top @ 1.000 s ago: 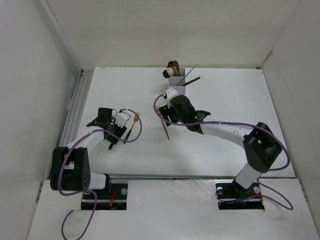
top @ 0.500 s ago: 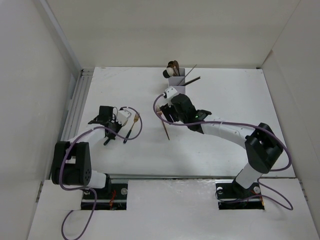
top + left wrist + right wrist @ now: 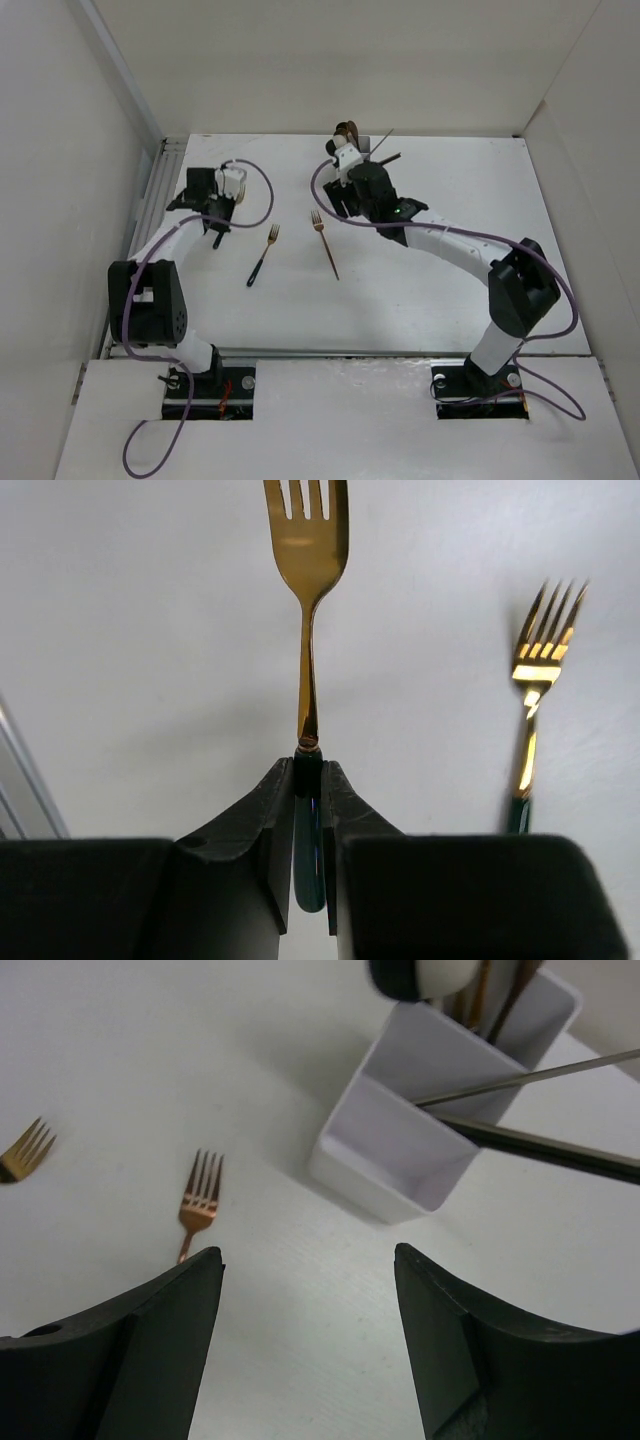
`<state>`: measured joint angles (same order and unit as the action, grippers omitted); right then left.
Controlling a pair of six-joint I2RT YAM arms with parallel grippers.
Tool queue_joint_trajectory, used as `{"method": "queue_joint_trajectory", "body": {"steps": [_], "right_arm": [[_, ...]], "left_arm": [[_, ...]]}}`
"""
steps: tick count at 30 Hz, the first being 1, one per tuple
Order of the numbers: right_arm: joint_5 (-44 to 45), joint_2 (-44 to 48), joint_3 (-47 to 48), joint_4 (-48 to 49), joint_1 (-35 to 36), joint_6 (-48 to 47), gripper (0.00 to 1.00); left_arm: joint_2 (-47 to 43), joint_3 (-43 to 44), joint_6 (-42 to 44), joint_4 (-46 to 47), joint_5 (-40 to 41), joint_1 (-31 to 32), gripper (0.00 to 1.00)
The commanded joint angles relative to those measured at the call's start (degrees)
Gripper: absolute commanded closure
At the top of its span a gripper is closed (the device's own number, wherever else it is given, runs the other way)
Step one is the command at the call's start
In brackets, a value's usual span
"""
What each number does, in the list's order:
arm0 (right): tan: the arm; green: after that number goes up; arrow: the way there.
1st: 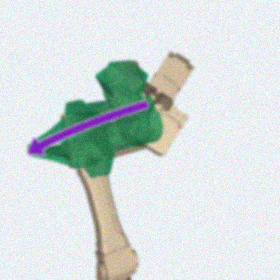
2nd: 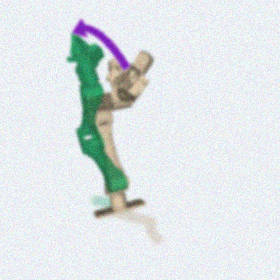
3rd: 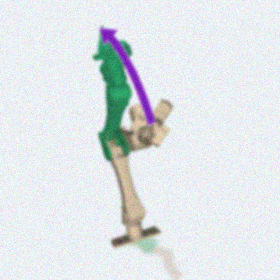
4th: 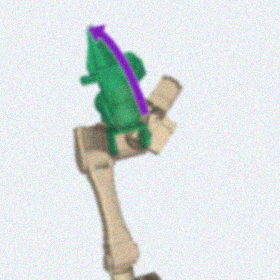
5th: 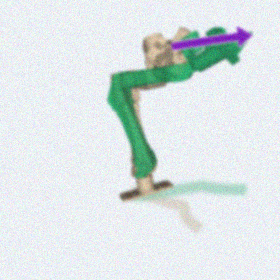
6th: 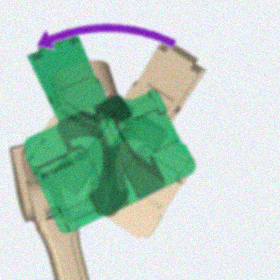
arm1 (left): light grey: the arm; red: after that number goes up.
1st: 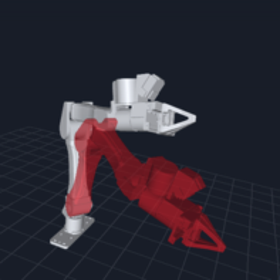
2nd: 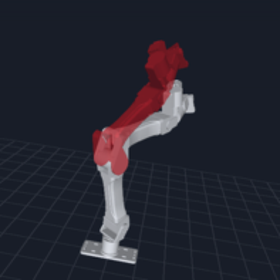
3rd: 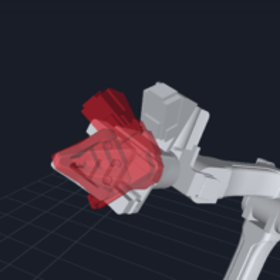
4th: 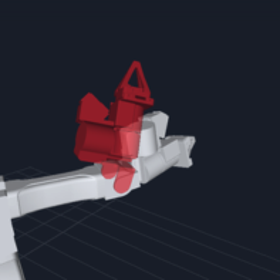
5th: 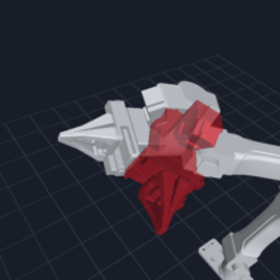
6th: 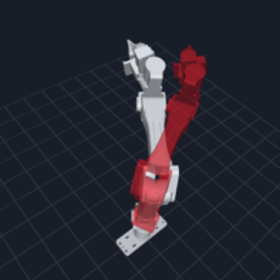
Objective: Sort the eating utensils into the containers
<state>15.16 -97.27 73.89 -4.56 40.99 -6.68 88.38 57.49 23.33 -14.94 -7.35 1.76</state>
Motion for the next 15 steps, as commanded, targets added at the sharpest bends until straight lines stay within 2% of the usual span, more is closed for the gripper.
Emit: {"method": "queue_joint_trajectory", "body": {"steps": [1, 4, 7, 15], "right_arm": [[-3.81, 1.03, 3.98, 5.69, -4.68, -0.44, 0.26], [-6.54, 2.17, 4.51, 9.38, -8.55, -0.96, 0.26], [-7.34, 3.66, 4.51, 11.06, -12.33, -0.97, 0.26], [-11.28, 10.78, 0.47, 14.31, -22.44, 1.32, 0.26]], "left_arm": [[-0.84, 11.63, -8.38, -0.71, -7.05, -0.35, 1.0], [0.38, 17.89, -11.72, 2.09, -11.62, 1.04, 1.0], [0.92, 19.59, -15.15, 10.34, -14.26, 4.03, 1.0], [6.27, 15.81, -26.05, 47.75, -19.45, 16.58, 1.0]]}}
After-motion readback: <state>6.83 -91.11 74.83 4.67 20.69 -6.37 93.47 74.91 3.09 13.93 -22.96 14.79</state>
